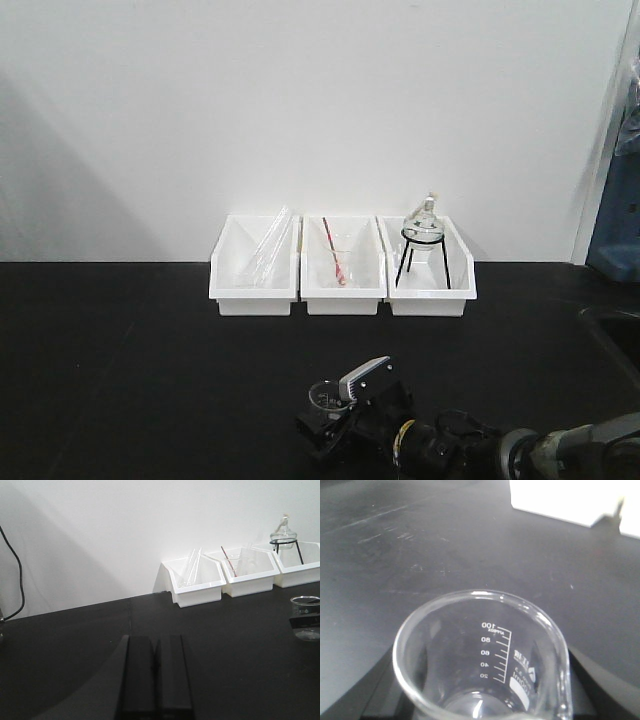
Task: Pick beaker and place in left cabinet
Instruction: 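Close the right gripper on the beaker and lift it off the bench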
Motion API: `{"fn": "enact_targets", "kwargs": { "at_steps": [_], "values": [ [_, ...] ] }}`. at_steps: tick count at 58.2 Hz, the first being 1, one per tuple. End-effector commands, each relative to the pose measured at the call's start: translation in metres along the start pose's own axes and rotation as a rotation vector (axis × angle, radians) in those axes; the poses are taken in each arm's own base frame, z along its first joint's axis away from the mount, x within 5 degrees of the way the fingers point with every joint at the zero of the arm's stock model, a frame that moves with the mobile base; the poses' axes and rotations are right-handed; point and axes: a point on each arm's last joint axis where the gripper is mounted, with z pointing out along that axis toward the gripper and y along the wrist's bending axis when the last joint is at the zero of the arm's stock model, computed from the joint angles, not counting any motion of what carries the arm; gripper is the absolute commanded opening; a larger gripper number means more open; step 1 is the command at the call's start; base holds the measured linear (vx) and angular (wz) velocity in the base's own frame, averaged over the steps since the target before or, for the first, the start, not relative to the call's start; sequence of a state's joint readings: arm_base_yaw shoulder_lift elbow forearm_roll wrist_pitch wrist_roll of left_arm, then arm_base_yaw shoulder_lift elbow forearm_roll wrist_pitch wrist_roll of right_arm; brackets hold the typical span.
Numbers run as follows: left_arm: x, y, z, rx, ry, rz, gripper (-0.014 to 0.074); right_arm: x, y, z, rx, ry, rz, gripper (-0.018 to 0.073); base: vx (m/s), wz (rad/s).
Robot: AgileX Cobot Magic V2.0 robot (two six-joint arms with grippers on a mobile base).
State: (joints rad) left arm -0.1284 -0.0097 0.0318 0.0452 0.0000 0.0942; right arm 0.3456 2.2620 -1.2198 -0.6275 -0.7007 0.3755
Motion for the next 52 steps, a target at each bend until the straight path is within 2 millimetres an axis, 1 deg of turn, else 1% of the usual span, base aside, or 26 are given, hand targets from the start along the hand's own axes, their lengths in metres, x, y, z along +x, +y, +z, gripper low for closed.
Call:
{"fn": "enact_targets", "kwargs": {
  "at_steps": [1,8,11,14,17,25,30,34,42,52],
  "values": [
    [-0.003,0.000,-0.001,-0.007,-0.077,-0.006,0.0001,-0.061,0.001,-0.015,-0.013,-0.157,-0.061,0.0138,0.00,0.00],
    [-0.003,0.000,-0.001,-0.007,-0.077,-0.006,0.0001,-0.087,0.008,-0.027,-0.024,-0.159,-0.102,0.0017,0.00,0.00],
    [-0.003,0.000,-0.001,-0.007,-0.077,-0.006,0.0001,-0.101,0.016,-0.033,-0.032,-0.163,-0.108,-0.0015,0.00,0.00],
    [-0.003,0.000,-0.001,-0.007,-0.077,-0.006,0.0001,-0.116,0.023,-0.040,-0.026,-0.166,-0.119,-0.0013,0.00,0.00],
    [-0.003,0.000,-0.001,-0.007,-0.077,-0.006,0.0001,-0.129,0.035,-0.046,-0.031,-0.170,-0.136,-0.0011,0.00,0.00],
    [-0.003,0.000,-0.001,-0.007,-0.077,-0.006,0.0001,-0.169,0.066,-0.069,-0.030,-0.195,-0.199,-0.0009,0.00,0.00],
    [-0.003,0.000,-0.001,-0.007,-0.077,-0.006,0.0001,-0.189,0.081,-0.085,-0.026,-0.217,-0.212,-0.0009,0.00,0.00],
    [-0.003,0.000,-0.001,-0.007,-0.077,-0.006,0.0001,-0.204,0.088,-0.098,-0.018,-0.234,-0.180,-0.0009,0.00,0.00],
    [-0.003,0.000,-0.001,-0.007,-0.077,-0.006,0.0001,-0.221,0.095,-0.118,0.000,-0.245,-0.090,-0.0009,0.00,0.00],
    [-0.003,0.000,-0.001,-0.007,-0.077,-0.006,0.0001,-0.230,0.097,-0.134,0.049,-0.226,-0.093,-0.0009,0.00,0.00]
  ]
}}
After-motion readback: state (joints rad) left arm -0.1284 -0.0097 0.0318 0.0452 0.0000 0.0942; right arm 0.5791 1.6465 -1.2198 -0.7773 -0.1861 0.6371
